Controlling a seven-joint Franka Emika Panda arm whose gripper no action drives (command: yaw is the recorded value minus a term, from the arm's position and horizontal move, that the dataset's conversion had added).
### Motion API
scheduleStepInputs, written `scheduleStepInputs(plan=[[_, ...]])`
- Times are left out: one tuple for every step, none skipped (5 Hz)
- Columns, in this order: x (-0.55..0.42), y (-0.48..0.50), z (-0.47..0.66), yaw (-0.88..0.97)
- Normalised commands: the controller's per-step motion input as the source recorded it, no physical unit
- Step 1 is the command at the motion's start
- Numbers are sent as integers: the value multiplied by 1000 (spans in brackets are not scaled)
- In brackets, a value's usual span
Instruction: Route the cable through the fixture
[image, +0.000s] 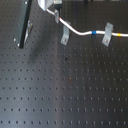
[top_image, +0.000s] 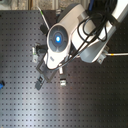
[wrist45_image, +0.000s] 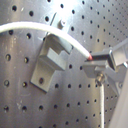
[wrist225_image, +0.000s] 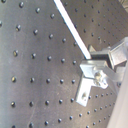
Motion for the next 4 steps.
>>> scheduleStepInputs(plan=[[-74, -148, 0, -17], [-221, -359, 1, -163], [-343, -443, 66, -271], [0, 0, 17, 0]])
